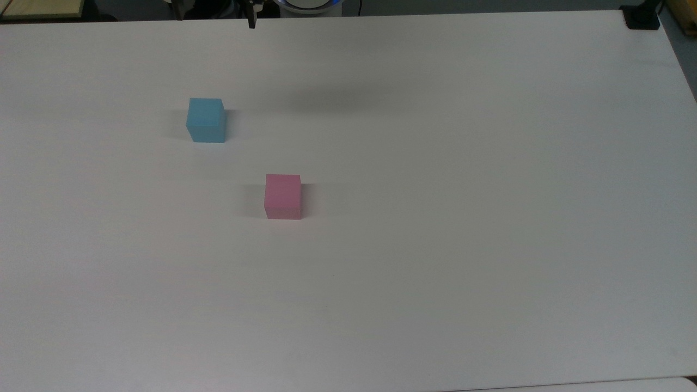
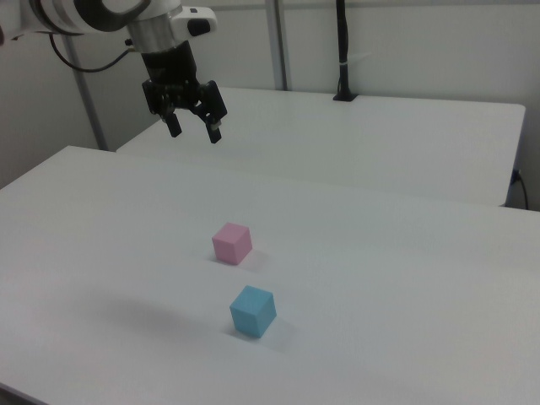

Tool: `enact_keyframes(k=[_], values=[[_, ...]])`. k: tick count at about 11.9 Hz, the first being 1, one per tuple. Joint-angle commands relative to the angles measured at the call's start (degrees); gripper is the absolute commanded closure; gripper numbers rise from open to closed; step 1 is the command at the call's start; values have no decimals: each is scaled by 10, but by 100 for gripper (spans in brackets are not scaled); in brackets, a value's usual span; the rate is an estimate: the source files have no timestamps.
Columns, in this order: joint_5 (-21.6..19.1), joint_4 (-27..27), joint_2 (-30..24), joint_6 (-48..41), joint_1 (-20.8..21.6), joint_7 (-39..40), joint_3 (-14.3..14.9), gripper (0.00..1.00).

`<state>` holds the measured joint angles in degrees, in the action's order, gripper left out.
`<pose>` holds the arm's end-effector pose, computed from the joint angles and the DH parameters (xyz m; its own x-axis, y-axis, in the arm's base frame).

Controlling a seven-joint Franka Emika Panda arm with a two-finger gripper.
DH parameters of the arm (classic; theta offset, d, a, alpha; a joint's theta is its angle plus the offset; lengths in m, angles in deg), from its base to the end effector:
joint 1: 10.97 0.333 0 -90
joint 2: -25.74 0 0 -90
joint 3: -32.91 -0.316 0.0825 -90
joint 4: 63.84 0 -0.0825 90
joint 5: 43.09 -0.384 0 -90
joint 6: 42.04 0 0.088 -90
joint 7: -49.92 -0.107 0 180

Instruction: Put blue cube on pink cube

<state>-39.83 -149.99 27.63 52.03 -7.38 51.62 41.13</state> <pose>0.5703 -0.0504 0.6449 0.9936 -0.0461 0.1034 -0.0530 -0.9965 0.0646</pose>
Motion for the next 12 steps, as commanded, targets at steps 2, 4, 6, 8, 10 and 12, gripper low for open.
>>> enact_keyframes(k=[2, 4, 6, 8, 10, 12], values=[[-4, -9, -11, 1, -40, -1, -43, 0], [-3, -9, -11, -4, -38, 1, -43, 0], [-3, -12, -11, -4, -35, -6, -43, 0], [-3, -12, -11, -4, -35, -6, -43, 0], [-3, -15, -12, -13, -33, -6, -43, 0], [-3, -15, -17, -17, -35, -4, -43, 0]])
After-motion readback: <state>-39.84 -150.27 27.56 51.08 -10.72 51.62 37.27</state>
